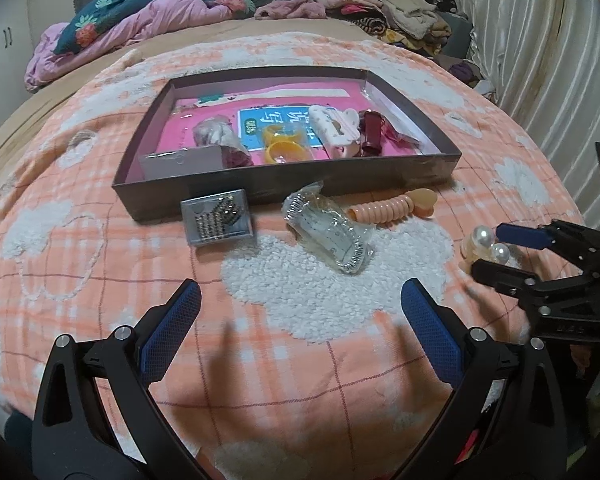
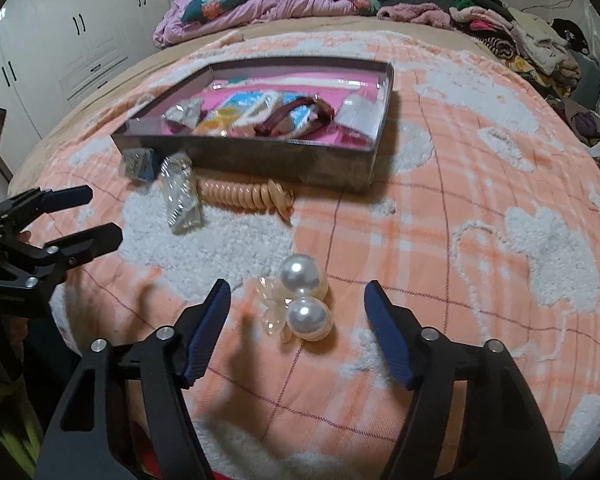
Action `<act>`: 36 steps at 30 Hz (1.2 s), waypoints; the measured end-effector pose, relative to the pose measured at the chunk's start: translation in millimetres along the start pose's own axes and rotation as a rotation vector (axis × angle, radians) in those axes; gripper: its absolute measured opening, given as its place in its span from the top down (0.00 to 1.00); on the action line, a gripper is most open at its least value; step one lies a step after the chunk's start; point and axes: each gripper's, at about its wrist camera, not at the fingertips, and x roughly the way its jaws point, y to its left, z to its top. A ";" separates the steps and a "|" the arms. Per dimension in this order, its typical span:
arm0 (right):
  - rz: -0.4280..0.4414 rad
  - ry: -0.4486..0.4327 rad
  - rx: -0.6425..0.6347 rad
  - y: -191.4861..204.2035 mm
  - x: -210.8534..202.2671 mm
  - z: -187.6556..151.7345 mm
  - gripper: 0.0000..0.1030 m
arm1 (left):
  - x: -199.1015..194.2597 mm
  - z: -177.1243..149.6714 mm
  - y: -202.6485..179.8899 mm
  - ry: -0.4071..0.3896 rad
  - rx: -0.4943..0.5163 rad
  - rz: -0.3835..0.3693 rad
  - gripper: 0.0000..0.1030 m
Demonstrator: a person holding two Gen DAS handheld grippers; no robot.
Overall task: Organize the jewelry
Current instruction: 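Grasp the pearl earrings with the right gripper while the left gripper grasps the clear chain bag, then carry the pearl earrings and clear chain bag over the box lid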
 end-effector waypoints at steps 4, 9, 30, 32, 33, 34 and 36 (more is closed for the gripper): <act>-0.005 0.022 -0.001 -1.3 10.4 -2.3 0.43 | 7.1 0.1 -4.9 -0.002 0.012 -0.014 0.09; -0.014 0.017 -0.019 -1.3 15.0 -2.4 0.67 | 19.0 1.2 -12.4 0.002 0.025 -0.024 0.09; 0.053 -0.041 0.063 -22.1 1.0 3.2 0.69 | 65.1 21.4 -29.5 0.001 0.076 0.082 0.28; 0.052 -0.042 0.065 -21.9 0.8 3.1 0.69 | 66.1 23.7 -30.8 -0.004 0.078 0.092 0.43; 0.053 -0.043 0.067 -22.1 0.5 3.2 0.69 | 65.7 24.3 -31.6 -0.010 0.084 0.102 0.49; 0.054 -0.043 0.067 -22.1 0.3 2.7 0.69 | 65.2 23.9 -32.3 -0.011 0.088 0.101 0.49; 0.055 -0.045 0.069 -22.2 -0.3 2.6 0.69 | 63.7 23.3 -31.9 -0.013 0.095 0.096 0.52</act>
